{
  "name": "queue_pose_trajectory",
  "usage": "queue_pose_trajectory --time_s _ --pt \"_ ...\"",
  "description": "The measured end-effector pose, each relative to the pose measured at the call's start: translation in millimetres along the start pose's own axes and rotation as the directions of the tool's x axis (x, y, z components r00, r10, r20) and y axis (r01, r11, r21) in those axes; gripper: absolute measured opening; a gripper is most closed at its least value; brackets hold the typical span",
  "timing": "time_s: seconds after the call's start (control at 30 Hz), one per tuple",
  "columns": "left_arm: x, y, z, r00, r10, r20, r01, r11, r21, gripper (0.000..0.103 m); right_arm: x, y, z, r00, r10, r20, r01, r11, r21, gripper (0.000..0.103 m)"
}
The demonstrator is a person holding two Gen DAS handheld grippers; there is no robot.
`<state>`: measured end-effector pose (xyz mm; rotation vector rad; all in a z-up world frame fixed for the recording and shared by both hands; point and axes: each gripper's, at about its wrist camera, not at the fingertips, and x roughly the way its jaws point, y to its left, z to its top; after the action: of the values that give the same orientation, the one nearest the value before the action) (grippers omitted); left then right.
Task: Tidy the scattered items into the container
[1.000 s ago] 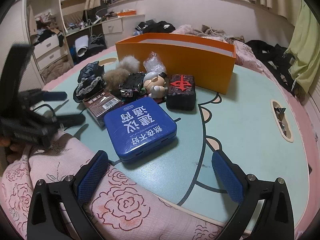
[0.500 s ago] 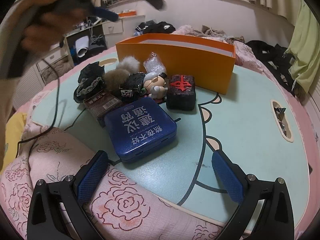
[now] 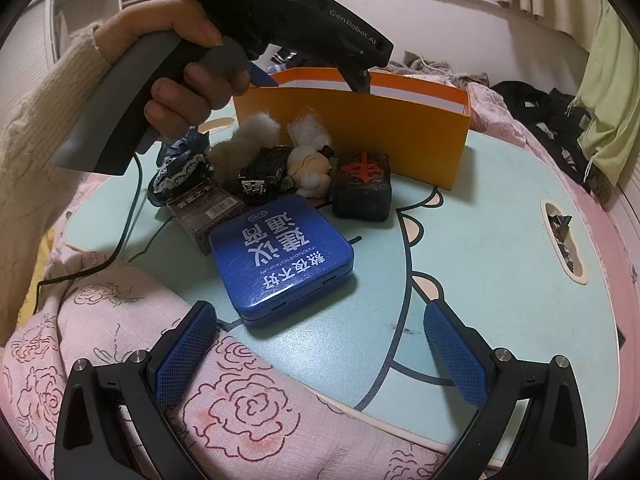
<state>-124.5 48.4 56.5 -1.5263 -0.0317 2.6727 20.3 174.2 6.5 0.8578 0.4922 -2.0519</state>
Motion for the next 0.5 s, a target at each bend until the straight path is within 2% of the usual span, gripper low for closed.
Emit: queue_pose_trajectory --time_s 0.33,0.5 --pt "-3.9 6.7 2.4 1.0 -0.001 0.008 0.001 1.0 -0.004 0.102 0.7 -0.7 0.1 1.0 0.0 0.0 0.0 1.0 0.0 0.103" --pt "-7.4 8.8 4.1 0.999 0.02 0.026 -0.02 1.0 -0.002 0.102 0.7 -0.5 0.1 1.0 -0.001 0.0 0.001 1.0 0.0 0.103"
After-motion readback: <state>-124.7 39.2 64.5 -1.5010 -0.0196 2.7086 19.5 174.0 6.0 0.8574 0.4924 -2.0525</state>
